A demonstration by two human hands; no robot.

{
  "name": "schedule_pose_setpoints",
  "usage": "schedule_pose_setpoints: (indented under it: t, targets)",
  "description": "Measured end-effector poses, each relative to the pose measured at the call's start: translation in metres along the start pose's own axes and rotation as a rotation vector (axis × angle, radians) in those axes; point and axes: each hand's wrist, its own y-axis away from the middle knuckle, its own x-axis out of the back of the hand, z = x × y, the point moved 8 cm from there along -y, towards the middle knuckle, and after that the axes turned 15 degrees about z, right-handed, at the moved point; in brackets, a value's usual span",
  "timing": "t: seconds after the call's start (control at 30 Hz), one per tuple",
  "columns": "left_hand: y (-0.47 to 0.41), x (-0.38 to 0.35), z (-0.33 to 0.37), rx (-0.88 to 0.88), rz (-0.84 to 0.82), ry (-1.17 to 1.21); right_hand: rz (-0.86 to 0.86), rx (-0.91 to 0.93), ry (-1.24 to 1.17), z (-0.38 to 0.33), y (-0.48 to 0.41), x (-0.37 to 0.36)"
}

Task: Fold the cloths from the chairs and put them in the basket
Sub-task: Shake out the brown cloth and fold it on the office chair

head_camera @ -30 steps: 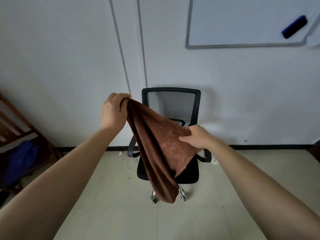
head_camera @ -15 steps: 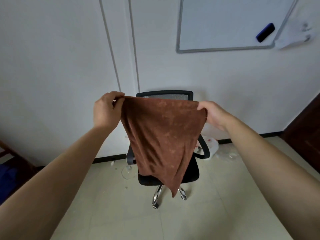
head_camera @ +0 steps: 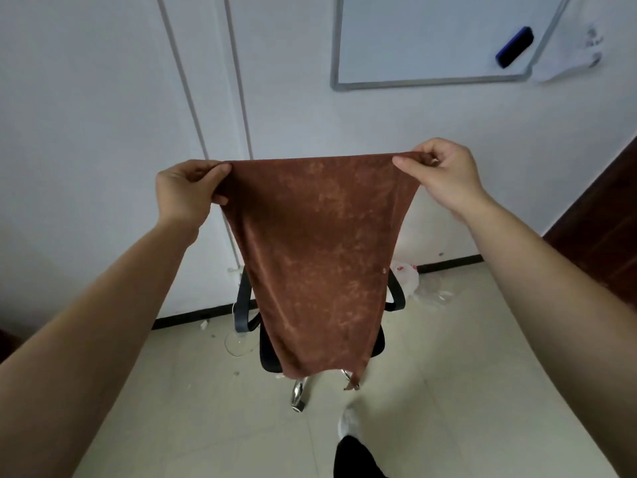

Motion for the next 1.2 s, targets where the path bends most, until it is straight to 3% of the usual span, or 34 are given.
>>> schedule_pose_setpoints:
  t: [0.13, 0.27, 0.6, 0.77, 0.9, 1.2]
  targets:
    - [-0.030, -0.049, -0.015, -0.007, -0.099, -0.065, -0.027, -0.084, 0.011, 0.034, -0.043, -0.026]
    - [-0.065, -0.091, -0.022, -0.026, -0.087, -0.087, -0.085, -0.211, -0.078, 0.063, -0.087, -0.058]
    - [-0.097, -0.113, 0.001, -0.206, -0.008, -0.194, -0.005, -0.208, -0.125, 0.066, -0.118, -0.072]
    - [-0.070, -0.092, 0.001, -0.293, -0.015, -0.250, 0.016, -0.255, -0.106, 0.068, -0.083, -0.056]
    - [-0.028, -0.070, -0.026, -0.267, -0.106, -0.277, -0.013, -0.307, -0.013, 0.089, -0.023, -0.040]
    - [0.120, -0.012, -0.174, -0.220, -0.456, -0.650, -0.180, -0.466, 0.328, 0.214, 0.155, -0.008]
